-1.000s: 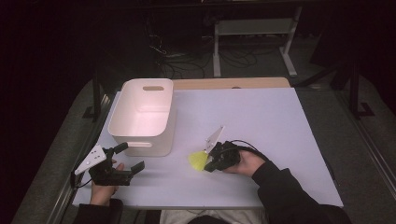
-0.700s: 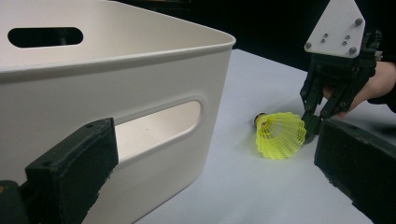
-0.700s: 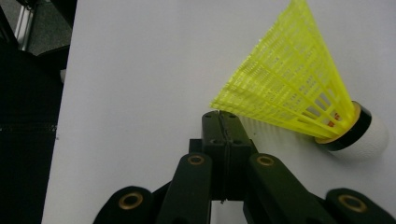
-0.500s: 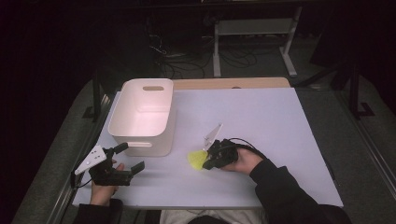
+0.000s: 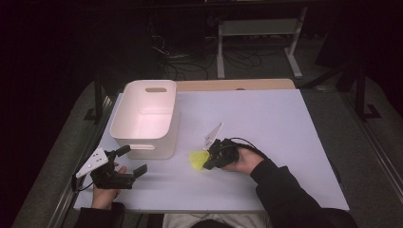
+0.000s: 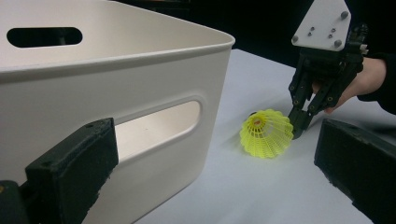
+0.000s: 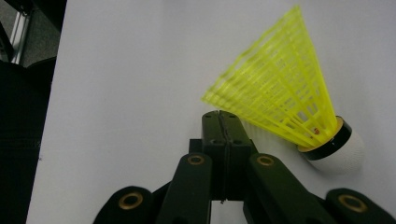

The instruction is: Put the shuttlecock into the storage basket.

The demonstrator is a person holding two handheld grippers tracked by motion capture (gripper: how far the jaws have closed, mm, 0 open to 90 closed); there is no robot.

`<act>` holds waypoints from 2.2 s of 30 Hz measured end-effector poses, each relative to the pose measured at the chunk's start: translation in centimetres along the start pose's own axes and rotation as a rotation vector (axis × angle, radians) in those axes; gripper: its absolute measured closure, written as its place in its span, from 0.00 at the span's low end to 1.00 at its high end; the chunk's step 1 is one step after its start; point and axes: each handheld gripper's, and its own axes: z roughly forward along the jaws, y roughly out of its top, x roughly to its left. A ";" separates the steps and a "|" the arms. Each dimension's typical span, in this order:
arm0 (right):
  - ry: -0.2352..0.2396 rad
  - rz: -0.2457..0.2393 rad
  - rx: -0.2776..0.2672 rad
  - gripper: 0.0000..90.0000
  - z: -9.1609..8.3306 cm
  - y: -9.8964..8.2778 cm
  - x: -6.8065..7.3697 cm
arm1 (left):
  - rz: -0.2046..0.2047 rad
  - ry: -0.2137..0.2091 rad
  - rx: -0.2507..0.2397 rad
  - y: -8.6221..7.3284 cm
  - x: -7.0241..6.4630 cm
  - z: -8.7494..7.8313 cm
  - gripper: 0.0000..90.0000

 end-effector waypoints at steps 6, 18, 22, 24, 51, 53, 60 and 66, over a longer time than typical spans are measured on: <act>-0.001 0.004 0.003 0.99 0.2 0.2 -0.3 | 0.000 0.000 0.000 0.0 0.0 0.0 0.00; -0.006 0.020 0.001 0.99 0.3 0.7 -1.5 | -0.001 -0.002 -0.002 0.0 0.0 0.0 0.00; -0.006 0.030 0.004 0.99 0.4 0.8 -1.8 | -0.001 -0.002 -0.002 0.0 0.0 0.0 0.00; -0.006 0.028 0.003 0.99 0.5 0.9 -1.9 | -0.001 -0.001 -0.002 0.0 0.0 0.0 0.00; -0.009 0.047 0.023 0.99 1.1 2.0 -3.4 | -0.002 -0.004 -0.003 0.0 0.0 0.0 0.00; -0.007 0.042 0.031 0.99 1.3 2.2 -3.4 | -0.002 -0.004 -0.003 0.0 0.0 0.0 0.00; -0.009 0.042 0.042 0.99 1.6 2.6 -3.8 | -0.002 -0.005 -0.004 0.0 0.0 0.0 0.00; -0.015 0.039 0.041 0.99 1.7 3.0 -4.0 | -0.002 -0.005 -0.003 0.0 0.0 0.0 0.00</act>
